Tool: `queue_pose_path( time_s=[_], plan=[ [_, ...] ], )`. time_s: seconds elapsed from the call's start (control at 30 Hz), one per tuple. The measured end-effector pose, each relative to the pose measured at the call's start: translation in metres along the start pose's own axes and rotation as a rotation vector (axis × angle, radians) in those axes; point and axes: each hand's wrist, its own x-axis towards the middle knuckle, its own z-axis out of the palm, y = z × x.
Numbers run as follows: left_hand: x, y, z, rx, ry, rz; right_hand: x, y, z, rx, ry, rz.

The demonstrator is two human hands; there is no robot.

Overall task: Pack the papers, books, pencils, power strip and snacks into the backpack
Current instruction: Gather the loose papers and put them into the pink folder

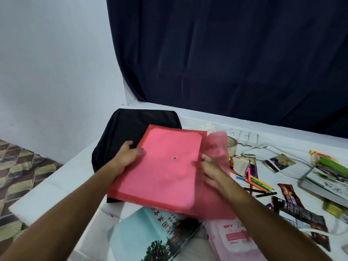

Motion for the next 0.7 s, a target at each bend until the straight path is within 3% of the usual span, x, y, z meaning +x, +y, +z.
queue_pose_path(
  time_s=[0.1, 0.23, 0.3, 0.4, 0.53, 0.6, 0.63, 0.7],
  plan=[
    [-0.003, -0.003, -0.016, -0.434, -0.210, -0.127, -0.001, -0.014, -0.004, -0.030, -0.054, -0.037],
    [-0.012, 0.004, -0.020, -0.519, -0.327, -0.108, -0.003, -0.044, 0.000, -0.121, -0.153, -0.061],
    [-0.014, 0.008, -0.015, -0.583, -0.295, -0.065, -0.003, -0.061, 0.008, -0.295, -0.043, -0.177],
    [-0.011, 0.017, -0.007, -0.794, -0.208, -0.001, -0.006, -0.087, 0.015, -0.538, 0.343, -0.517],
    [-0.004, 0.032, 0.006, -1.129, -0.092, 0.035, -0.013, -0.094, 0.016, -0.754, 0.526, -0.896],
    [-0.001, 0.040, 0.015, -1.264, -0.077, 0.041, -0.012, -0.086, 0.014, -0.755, 0.595, -0.849],
    [-0.001, 0.044, 0.020, -1.310, -0.082, 0.043, -0.012, -0.084, 0.014, -0.660, 0.564, -0.733],
    [-0.002, 0.053, 0.031, -1.364, -0.104, 0.036, -0.015, -0.084, 0.019, -0.274, 0.354, -0.418]
  ],
)
